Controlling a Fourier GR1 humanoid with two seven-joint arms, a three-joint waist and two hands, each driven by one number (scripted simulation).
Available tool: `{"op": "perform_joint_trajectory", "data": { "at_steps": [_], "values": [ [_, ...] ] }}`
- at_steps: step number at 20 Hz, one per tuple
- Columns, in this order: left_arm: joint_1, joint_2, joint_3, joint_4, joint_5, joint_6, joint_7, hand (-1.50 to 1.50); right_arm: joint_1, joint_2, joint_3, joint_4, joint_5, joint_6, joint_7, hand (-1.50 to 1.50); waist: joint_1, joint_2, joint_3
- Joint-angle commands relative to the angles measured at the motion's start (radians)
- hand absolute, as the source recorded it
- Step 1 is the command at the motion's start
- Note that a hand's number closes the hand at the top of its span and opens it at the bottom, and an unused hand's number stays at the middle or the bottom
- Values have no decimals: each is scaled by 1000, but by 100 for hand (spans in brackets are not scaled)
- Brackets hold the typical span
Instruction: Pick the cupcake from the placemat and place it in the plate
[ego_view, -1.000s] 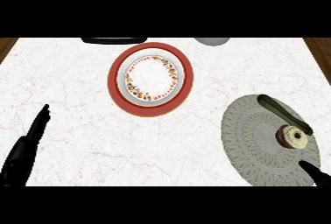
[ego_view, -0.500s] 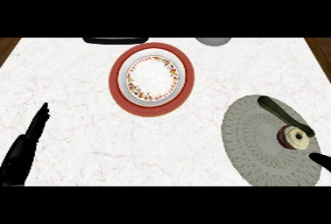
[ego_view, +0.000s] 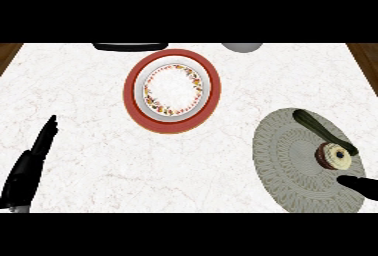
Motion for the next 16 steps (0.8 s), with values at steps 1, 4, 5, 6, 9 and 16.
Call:
{"op": "perform_joint_trajectory", "data": {
  "at_steps": [1, 4, 5, 6, 9, 16],
  "values": [
    [-5, -21, 39, 60, -6, -35, -48, 0, -66, 77, 64, 44, 73, 41, 13, -150, -1, -1, 0],
    [73, -67, 8, -36, -63, 7, -36, 0, -33, 44, -82, 48, -17, 157, -16, -150, -6, -3, 0],
    [29, -45, 30, -23, -59, -16, -11, 0, -94, 104, -35, 184, -2, 182, -87, -150, -2, -1, 1],
    [17, -72, 16, -19, -77, -6, 4, 0, -58, 120, -35, 163, 17, 193, -117, -150, -5, -1, 1],
    [-13, -65, 59, 20, -67, -59, 2, 0, -96, 163, -25, 154, 51, 217, -74, -150, -6, -1, 0],
    [44, -111, 66, -69, -108, -70, 43, 0, -223, 254, -26, 346, 133, 280, -105, -150, -1, -1, 1]
  ]
}}
